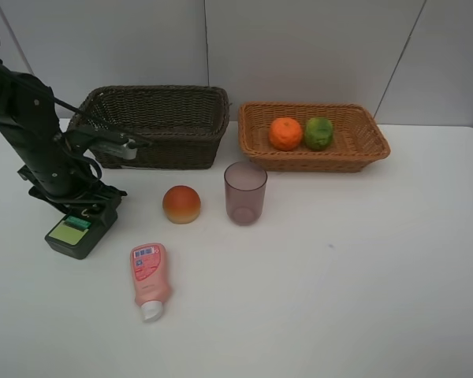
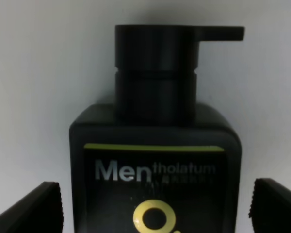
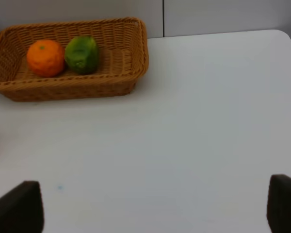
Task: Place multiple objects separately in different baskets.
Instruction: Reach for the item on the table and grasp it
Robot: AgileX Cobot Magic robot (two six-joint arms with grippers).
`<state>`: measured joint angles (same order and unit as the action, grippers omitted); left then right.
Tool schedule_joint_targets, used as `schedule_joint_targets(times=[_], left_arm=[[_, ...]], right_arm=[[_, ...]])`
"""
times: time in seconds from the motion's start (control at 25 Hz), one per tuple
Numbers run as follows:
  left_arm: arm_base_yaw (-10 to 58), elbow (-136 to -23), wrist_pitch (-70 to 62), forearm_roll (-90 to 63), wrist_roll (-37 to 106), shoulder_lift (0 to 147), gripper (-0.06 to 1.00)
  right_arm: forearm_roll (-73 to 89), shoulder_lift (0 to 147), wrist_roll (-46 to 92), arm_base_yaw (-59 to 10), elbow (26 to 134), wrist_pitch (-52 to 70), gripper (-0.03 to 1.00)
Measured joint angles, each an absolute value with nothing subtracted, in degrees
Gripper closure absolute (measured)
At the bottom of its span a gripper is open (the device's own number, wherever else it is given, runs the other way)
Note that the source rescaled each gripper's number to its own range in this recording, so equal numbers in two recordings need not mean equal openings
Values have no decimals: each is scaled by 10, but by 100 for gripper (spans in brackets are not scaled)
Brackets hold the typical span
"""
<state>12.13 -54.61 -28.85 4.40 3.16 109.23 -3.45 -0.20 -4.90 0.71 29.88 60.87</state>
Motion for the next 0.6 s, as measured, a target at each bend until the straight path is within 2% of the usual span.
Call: schedule_joint_targets(times=[0.6], left_arm=[[121, -544, -253, 37, 32, 1132, -5]], right_arm=[[-34, -2, -49, 7, 299, 609, -3]])
